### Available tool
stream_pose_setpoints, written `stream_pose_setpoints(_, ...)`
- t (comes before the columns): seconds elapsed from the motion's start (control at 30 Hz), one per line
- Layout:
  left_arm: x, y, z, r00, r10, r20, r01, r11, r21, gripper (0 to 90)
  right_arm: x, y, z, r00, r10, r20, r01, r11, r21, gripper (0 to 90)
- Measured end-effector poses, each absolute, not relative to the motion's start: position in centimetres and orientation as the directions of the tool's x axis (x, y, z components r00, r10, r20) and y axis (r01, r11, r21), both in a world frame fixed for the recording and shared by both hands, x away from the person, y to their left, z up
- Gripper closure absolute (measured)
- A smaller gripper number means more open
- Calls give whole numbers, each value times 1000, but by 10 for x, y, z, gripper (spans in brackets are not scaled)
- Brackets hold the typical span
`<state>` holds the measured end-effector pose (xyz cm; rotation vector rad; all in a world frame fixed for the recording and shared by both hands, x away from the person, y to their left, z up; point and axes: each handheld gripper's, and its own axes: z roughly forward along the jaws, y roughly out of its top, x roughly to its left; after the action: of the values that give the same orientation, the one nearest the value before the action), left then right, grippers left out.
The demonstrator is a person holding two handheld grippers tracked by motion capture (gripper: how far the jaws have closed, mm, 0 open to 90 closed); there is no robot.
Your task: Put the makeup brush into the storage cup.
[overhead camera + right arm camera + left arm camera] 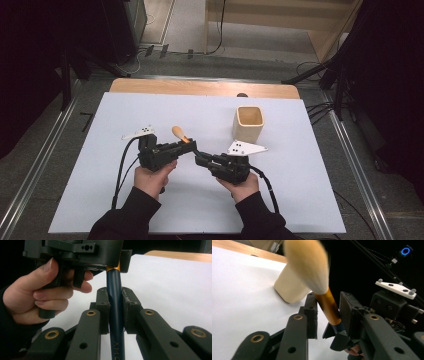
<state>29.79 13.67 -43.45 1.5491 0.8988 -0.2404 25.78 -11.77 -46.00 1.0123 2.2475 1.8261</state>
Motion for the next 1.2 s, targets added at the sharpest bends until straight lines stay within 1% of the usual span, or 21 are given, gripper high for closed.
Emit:
stream_pose_setpoints(0.3,301,139,-436,648,340,-682,703,77,707,782,259,-115,-462,-783,520,340,448,93,889,781)
stream_pose_setpoints(0.47,303,140,-436,632,321,-705,726,73,684,794,259,-115,-463,-787,518,335,446,104,889,780)
stream_pose_setpoints(0.57,303,141,-435,633,322,-704,724,75,686,796,259,-115,-463,-788,515,339,447,99,889,761)
stream_pose_setpoints(0.63,304,142,-435,632,324,-704,725,72,685,797,260,-115,-462,-788,514,339,449,101,888,687)
stream_pose_setpoints(0.73,304,146,-433,638,327,-697,720,66,691,797,260,-115,-462,-798,518,308,426,122,897,618)
stream_pose_setpoints(0.8,305,150,-431,649,317,-692,714,62,698,797,260,-116,-462,-803,523,286,409,134,903,504)
stream_pose_setpoints(0.83,305,152,-431,654,320,-686,710,56,702,797,260,-116,-462,-801,521,294,418,136,898,454)
stream_pose_setpoints(0.9,306,157,-429,657,324,-680,707,47,705,797,261,-117,-462,-803,499,326,445,136,885,400)
stream_pose_setpoints(0.97,307,163,-427,661,330,-674,703,42,710,797,261,-117,-462,-812,488,318,439,154,885,362)
stream_pose_setpoints(1.2,309,176,-418,688,343,-640,680,2,733,797,259,-117,-461,-847,439,302,415,189,890,304)
